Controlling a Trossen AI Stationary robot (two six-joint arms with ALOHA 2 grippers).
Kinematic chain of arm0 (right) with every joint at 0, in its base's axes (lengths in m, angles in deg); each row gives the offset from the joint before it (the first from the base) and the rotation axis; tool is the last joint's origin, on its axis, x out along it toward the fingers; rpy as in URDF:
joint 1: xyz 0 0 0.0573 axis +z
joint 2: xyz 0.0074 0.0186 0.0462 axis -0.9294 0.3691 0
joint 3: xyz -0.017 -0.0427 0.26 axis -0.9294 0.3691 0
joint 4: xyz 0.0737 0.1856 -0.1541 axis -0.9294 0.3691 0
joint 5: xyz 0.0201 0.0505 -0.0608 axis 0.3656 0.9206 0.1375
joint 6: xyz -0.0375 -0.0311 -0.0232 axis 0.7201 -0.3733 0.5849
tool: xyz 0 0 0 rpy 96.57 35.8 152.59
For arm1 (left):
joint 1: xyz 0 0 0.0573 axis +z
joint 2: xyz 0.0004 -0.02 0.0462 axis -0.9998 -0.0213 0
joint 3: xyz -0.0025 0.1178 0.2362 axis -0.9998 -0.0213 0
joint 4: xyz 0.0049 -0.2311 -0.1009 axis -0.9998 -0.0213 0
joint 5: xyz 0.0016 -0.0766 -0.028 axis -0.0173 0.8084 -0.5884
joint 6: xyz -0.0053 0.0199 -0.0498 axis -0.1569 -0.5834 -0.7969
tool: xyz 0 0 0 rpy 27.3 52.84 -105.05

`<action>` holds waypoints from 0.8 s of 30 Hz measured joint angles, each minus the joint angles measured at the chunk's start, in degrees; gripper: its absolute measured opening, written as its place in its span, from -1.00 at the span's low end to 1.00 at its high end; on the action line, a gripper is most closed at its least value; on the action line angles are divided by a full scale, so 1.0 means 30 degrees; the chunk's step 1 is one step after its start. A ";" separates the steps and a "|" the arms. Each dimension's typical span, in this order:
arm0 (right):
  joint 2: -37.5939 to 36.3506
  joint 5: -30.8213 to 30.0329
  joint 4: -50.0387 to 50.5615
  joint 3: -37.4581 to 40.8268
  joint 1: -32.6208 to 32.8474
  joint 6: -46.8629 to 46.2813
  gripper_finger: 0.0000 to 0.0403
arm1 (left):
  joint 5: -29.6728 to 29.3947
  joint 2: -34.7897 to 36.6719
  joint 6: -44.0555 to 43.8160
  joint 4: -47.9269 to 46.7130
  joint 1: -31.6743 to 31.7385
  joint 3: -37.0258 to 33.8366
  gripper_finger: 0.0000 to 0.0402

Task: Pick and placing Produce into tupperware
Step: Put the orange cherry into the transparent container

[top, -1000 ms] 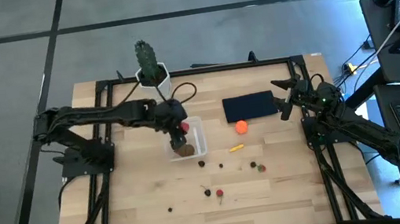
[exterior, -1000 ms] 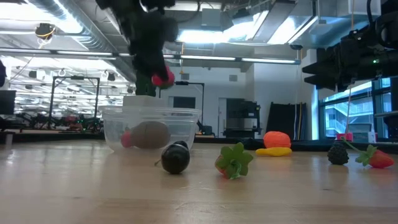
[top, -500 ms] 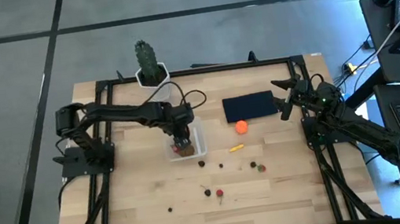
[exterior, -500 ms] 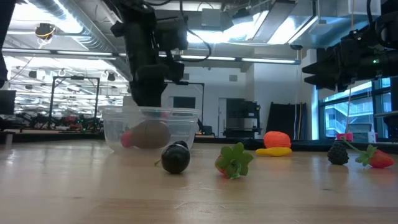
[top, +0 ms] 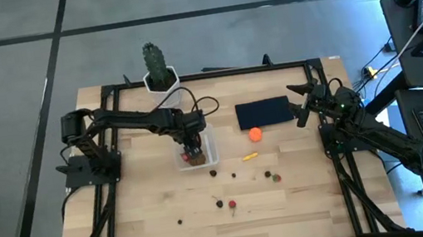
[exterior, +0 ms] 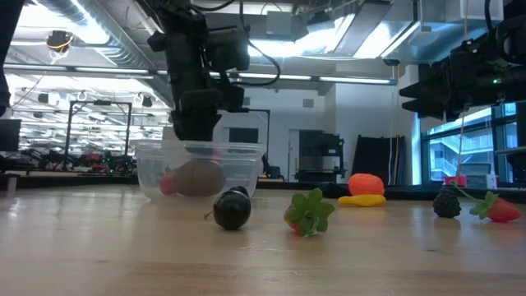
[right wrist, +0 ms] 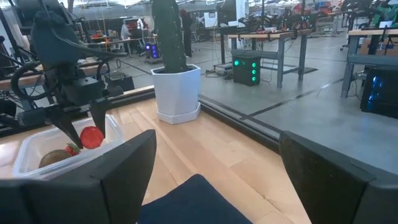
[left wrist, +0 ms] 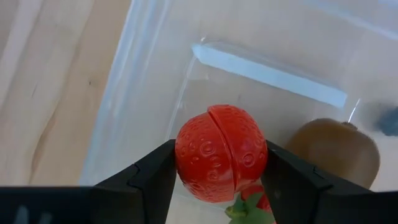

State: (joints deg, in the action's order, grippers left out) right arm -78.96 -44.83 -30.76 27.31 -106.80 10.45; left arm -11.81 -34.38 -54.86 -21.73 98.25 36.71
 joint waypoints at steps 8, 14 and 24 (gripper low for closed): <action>0.0000 0.0002 0.0000 0.0000 0.0000 -0.0011 0.69 | 0.0001 0.0044 -0.0071 -0.0067 0.0000 0.0000 0.03; 0.0000 0.0001 0.0000 -0.0001 0.0000 0.0010 0.69 | 0.0028 0.0051 0.0022 -0.0067 -0.0058 0.0000 0.15; 0.0000 0.0007 0.0000 -0.0003 0.0000 0.0033 0.69 | 0.1944 0.0097 0.0122 -0.0515 -0.0022 0.0242 0.48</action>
State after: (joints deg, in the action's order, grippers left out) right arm -78.96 -44.81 -30.76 27.30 -106.80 10.55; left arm -5.98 -34.09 -54.49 -23.27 98.19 37.43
